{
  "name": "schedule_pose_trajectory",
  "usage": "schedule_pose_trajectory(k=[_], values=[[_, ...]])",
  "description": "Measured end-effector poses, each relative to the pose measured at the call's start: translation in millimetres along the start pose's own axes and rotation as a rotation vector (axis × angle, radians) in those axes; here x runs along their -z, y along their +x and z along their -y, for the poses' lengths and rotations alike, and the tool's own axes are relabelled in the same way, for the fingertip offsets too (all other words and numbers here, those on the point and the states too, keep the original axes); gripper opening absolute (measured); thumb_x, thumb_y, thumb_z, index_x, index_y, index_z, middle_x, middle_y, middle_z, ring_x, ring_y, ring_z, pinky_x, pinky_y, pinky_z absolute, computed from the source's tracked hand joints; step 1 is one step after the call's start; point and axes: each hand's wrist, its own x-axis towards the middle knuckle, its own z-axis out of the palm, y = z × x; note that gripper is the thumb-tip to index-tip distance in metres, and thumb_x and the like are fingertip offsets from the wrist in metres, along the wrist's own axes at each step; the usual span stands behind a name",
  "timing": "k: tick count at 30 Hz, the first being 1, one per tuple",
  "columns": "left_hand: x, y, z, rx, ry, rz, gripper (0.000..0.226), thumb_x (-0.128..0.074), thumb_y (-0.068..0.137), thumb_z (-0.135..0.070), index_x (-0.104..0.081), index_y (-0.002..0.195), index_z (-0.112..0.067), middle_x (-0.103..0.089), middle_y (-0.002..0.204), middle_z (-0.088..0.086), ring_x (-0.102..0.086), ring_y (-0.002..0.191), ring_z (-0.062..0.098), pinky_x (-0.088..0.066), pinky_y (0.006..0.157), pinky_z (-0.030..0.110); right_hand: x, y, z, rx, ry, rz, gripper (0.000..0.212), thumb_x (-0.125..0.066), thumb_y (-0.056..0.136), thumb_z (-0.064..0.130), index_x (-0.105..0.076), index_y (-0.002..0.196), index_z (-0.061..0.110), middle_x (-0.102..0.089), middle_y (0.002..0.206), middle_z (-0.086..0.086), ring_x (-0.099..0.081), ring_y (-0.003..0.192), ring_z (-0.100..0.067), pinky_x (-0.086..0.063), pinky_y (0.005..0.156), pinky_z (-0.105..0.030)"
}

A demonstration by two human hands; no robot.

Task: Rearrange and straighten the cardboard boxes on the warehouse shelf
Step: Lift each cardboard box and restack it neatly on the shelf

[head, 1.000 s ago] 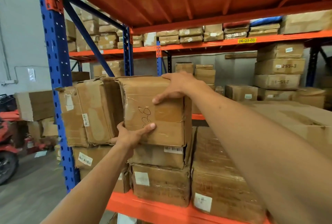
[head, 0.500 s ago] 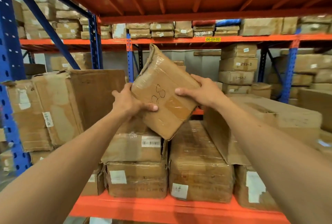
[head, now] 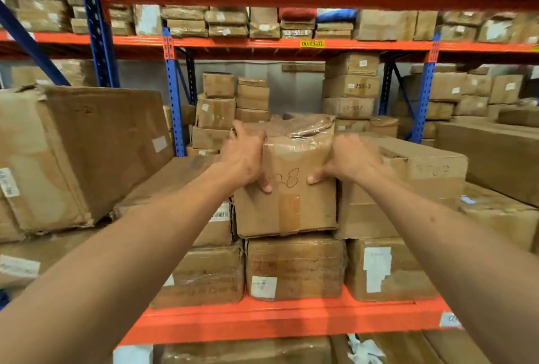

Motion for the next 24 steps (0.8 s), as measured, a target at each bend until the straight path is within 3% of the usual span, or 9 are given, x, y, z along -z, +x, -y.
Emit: schedule_pose_trajectory(k=[1, 2, 3, 4, 5, 6, 8, 13, 24], values=[[-8, -1, -2, -0.02, 0.033, 0.001, 0.128, -0.099, 0.044, -0.042, -0.033, 0.152, -0.022, -0.006, 0.16, 0.026, -0.046, 0.13, 0.051, -0.04, 0.111, 0.055, 3, 5, 4, 0.005, -0.042, -0.038, 0.089, -0.092, 0.045, 0.065, -0.063, 0.111, 0.013, -0.068, 0.116, -0.013, -0.063, 0.088, -0.025, -0.049, 0.066, -0.038], [-15, -1, -1, -0.032, 0.056, -0.001, 0.129, -0.099, 0.044, -0.044, -0.031, 0.152, -0.022, -0.004, 0.161, 0.027, -0.047, 0.13, 0.051, -0.041, 0.11, 0.053, 4, 8, 8, -0.004, -0.035, -0.042, 0.118, -0.095, 0.045, 0.06, -0.044, 0.142, 0.015, -0.052, 0.141, -0.02, -0.06, 0.113, -0.036, -0.052, 0.084, -0.048], [-22, -2, 2, -0.039, 0.072, -0.008, 0.13, -0.099, 0.044, -0.045, -0.03, 0.151, -0.022, -0.003, 0.161, 0.028, -0.05, 0.127, 0.051, -0.044, 0.106, 0.052, 4, 11, 8, 0.013, -0.025, -0.002, 0.141, -0.096, 0.046, 0.056, -0.015, 0.158, 0.026, -0.028, 0.159, -0.022, -0.043, 0.136, -0.044, -0.044, 0.101, -0.057], [-27, -2, 6, -0.046, 0.082, -0.017, 0.13, -0.099, 0.044, -0.045, -0.028, 0.151, -0.024, -0.002, 0.161, 0.027, -0.054, 0.123, 0.05, -0.047, 0.102, 0.051, 4, 13, 8, 0.064, -0.041, 0.06, 0.148, -0.096, 0.049, 0.053, 0.002, 0.159, 0.039, -0.007, 0.167, -0.017, -0.022, 0.148, -0.044, -0.033, 0.111, -0.062], [-31, -2, 9, -0.054, 0.085, -0.025, 0.13, -0.099, 0.045, -0.044, -0.027, 0.151, -0.025, -0.001, 0.161, 0.027, -0.055, 0.121, 0.05, -0.049, 0.099, 0.051, 4, 18, 6, 0.124, -0.068, 0.143, 0.144, -0.095, 0.054, 0.053, 0.004, 0.158, 0.045, 0.004, 0.169, -0.01, -0.008, 0.153, -0.041, -0.024, 0.116, -0.064], [-34, -2, 10, -0.062, 0.08, -0.029, 0.13, -0.1, 0.045, -0.042, -0.026, 0.151, -0.027, 0.001, 0.161, 0.026, -0.052, 0.123, 0.051, -0.049, 0.098, 0.053, 4, 22, 3, 0.163, -0.095, 0.232, 0.135, -0.093, 0.059, 0.053, -0.001, 0.158, 0.047, 0.008, 0.169, -0.005, -0.003, 0.154, -0.039, -0.021, 0.119, -0.063], [-38, 3, 9, -0.079, 0.062, -0.027, 0.13, -0.101, 0.046, -0.037, -0.026, 0.151, -0.027, 0.003, 0.161, 0.024, -0.042, 0.131, 0.053, -0.045, 0.102, 0.057, 0, 32, 0, 0.189, -0.132, 0.341, 0.123, -0.089, 0.067, 0.052, -0.008, 0.159, 0.046, 0.01, 0.169, -0.004, -0.011, 0.153, -0.039, -0.023, 0.12, -0.056], [-44, 15, 9, -0.085, 0.064, 0.013, 0.131, -0.1, 0.049, -0.036, -0.022, 0.154, -0.027, 0.012, 0.163, 0.024, -0.029, 0.138, 0.059, -0.04, 0.107, 0.058, -10, 42, 0, 0.18, -0.141, 0.355, 0.124, -0.089, 0.068, 0.052, -0.008, 0.161, 0.039, 0.009, 0.168, -0.009, -0.02, 0.151, -0.04, -0.025, 0.12, -0.052], [-46, 9, 6, -0.08, 0.182, 0.018, 0.135, -0.096, 0.056, -0.043, -0.011, 0.159, -0.025, 0.018, 0.161, 0.028, -0.025, 0.141, 0.056, -0.038, 0.111, 0.054, 0, 25, 3, 0.225, -0.088, 0.364, 0.108, -0.089, 0.073, 0.045, -0.025, 0.159, 0.033, 0.002, 0.166, -0.011, -0.036, 0.142, -0.041, -0.032, 0.115, -0.044]])
